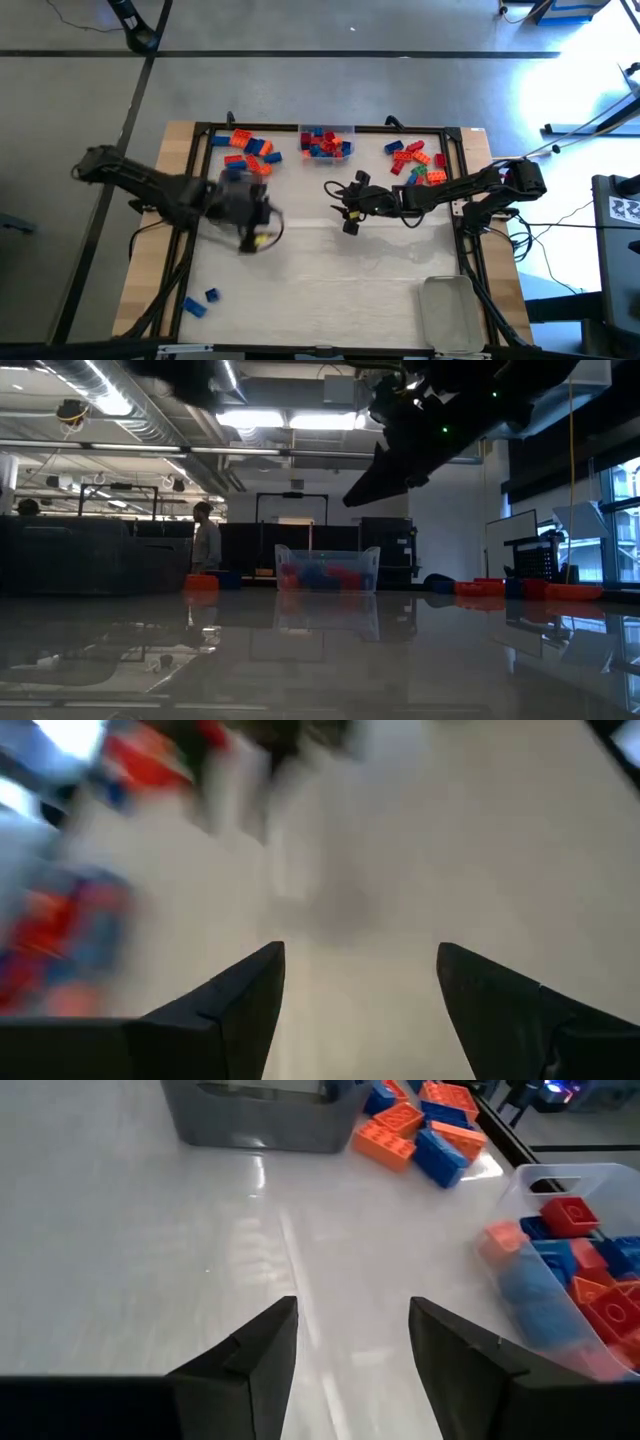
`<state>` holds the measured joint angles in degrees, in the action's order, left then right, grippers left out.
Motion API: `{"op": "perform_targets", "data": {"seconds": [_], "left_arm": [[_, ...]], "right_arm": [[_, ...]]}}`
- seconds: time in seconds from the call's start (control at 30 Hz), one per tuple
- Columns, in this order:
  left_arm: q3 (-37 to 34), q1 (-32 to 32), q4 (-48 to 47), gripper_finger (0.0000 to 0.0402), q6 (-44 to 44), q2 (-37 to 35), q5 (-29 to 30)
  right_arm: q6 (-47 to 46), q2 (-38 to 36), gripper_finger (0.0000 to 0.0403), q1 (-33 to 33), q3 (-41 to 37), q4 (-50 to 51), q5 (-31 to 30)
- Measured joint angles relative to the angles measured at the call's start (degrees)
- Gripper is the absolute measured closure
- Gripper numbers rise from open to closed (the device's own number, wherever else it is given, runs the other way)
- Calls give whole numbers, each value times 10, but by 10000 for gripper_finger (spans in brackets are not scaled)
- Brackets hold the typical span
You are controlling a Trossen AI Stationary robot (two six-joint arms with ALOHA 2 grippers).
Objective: Sort blocks by size
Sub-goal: Put the blue 4 stud game piece into the transparent bin
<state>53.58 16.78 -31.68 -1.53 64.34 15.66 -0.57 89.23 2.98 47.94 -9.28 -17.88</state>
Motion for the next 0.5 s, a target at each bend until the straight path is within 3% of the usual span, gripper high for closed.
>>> {"op": "perform_targets", "data": {"seconds": [0.2,0.33,0.5], "left_arm": [[0,177,-128,153,-231,28,-2],[0,277,-164,153,-412,59,-2],[-1,362,-174,153,-617,110,-48]], "right_arm": [[0,0,210,0,0,2,8],[-4,0,210,0,0,-2,10],[-5,0,210,0,0,-1,10]]}}
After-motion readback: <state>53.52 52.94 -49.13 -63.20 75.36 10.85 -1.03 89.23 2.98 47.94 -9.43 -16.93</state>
